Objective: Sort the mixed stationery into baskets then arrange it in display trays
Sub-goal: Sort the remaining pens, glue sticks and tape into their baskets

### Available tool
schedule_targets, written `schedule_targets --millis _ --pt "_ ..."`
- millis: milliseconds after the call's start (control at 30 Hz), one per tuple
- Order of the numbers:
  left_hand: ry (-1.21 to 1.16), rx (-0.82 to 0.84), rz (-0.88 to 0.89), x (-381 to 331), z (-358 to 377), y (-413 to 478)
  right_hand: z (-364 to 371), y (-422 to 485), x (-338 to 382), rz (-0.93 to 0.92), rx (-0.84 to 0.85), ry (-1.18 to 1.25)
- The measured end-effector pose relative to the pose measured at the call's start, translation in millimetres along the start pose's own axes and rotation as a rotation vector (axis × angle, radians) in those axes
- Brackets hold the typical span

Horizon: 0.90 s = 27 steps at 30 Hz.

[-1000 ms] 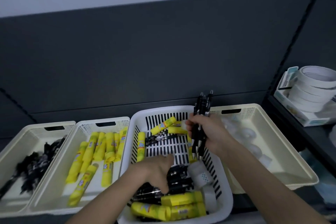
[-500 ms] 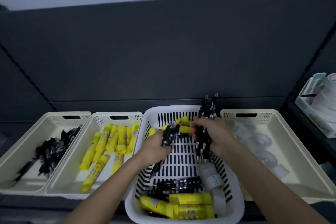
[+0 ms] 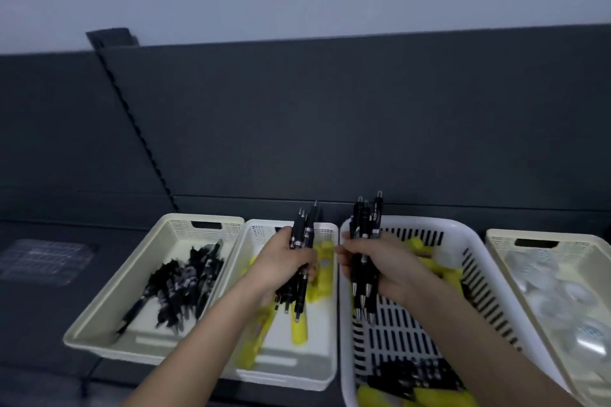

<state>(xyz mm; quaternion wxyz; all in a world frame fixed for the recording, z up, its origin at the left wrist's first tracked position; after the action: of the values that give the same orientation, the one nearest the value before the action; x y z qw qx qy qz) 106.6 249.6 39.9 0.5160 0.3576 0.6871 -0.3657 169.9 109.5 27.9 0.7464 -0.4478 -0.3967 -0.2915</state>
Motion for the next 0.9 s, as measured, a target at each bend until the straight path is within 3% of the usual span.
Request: schedule_targets --millis 300,500,900 --pt "0.023 -0.105 -0.023 30 -140 -1 145 3 -57 0.058 0.069 -0.088" --pt "0.0 -0.197 -0.157 65 -213 -3 223 12 -95 0.118 0.132 -0.067" --pt "0.175 -0.285 -0.217 109 -250 13 250 43 -123 0.043 -0.027 -0.342"
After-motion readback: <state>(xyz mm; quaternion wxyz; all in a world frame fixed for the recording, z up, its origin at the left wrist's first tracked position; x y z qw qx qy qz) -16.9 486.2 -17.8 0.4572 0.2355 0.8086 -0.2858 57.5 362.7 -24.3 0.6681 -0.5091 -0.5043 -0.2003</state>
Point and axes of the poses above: each hand's wrist, its own y-axis towards the middle knuckle, its own z-axis out of the palm, x = y × z, the point moved 9 cm from there along y, towards the middle knuckle, and after that the axes turned 8 degrees about -x, right-handed, at the moved point
